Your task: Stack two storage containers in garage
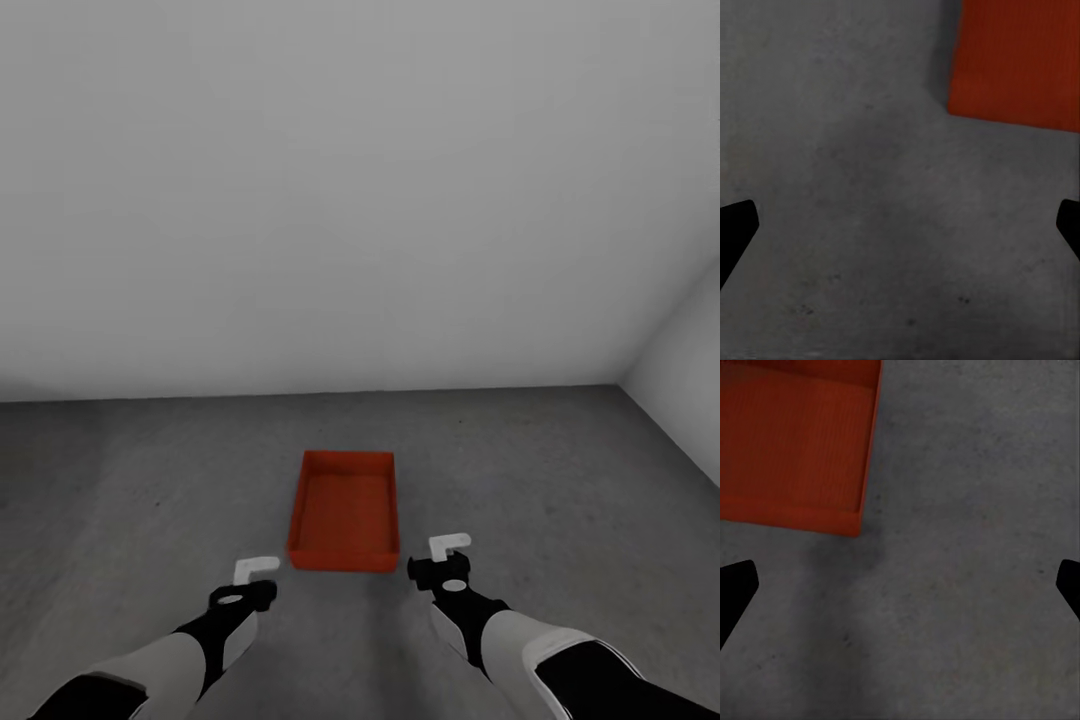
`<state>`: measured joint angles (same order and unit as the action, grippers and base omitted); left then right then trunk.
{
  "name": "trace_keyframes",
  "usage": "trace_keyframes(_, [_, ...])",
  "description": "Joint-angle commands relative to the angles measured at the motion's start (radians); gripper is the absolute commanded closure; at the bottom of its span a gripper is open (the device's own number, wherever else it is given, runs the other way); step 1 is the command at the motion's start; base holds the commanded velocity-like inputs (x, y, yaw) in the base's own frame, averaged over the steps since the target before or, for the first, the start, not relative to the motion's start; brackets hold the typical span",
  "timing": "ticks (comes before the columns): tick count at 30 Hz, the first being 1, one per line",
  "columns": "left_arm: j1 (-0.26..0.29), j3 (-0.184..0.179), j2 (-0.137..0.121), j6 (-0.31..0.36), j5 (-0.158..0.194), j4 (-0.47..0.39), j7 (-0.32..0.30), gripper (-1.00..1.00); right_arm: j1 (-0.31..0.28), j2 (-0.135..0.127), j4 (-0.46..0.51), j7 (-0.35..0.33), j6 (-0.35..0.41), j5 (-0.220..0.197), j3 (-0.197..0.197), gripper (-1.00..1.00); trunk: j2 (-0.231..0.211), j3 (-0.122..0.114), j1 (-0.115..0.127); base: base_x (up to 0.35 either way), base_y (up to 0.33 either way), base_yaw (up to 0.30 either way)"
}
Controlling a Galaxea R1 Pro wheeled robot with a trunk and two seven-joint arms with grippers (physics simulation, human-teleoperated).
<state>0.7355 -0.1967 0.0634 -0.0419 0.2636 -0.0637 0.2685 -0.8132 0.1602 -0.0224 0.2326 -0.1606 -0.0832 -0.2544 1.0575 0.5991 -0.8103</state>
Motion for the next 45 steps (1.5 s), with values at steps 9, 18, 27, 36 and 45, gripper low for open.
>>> trace_keyframes(9, [-0.003, -0.009, -0.037, 0.009, 0.144, 0.062, 0.002, -1.0, -0.003, -0.002, -0.007, 0.002, -0.004, -0.009, -0.008, -1.0, 0.001, -0.013, 0.0, 0.0, 0.0, 0.0])
trace_keyframes(18, [-0.008, -0.009, -0.07, 0.012, 0.228, 0.065, -0.001, -1.0, -0.003, -0.002, -0.009, 0.002, 0.001, -0.007, -0.009, -1.0, 0.001, -0.017, 0.0, 0.0, 0.0, 0.0])
trace_keyframes(27, [-0.05, -0.009, -0.088, 0.014, 0.235, 0.065, -0.002, -1.0, -0.002, 0.0, -0.01, 0.001, 0.007, -0.005, -0.009, -1.0, 0.001, -0.017, 0.0, 0.0, 0.0, 0.0])
trace_keyframes(36, [-0.057, -0.009, -0.101, 0.014, 0.235, 0.065, -0.002, -1.0, -0.001, 0.001, -0.01, 0.002, 0.007, -0.003, -0.009, -1.0, 0.001, -0.017, 0.0, 0.0, 0.0, 0.0])
trace_keyframes(45, [-0.057, -0.009, -0.103, 0.014, 0.235, 0.066, -0.002, -1.0, 0.025, -0.01, -0.01, 0.002, 0.047, 0.001, -0.012, -1.0, 0.001, -0.017, 0.0, 0.0, 0.0, 0.0])
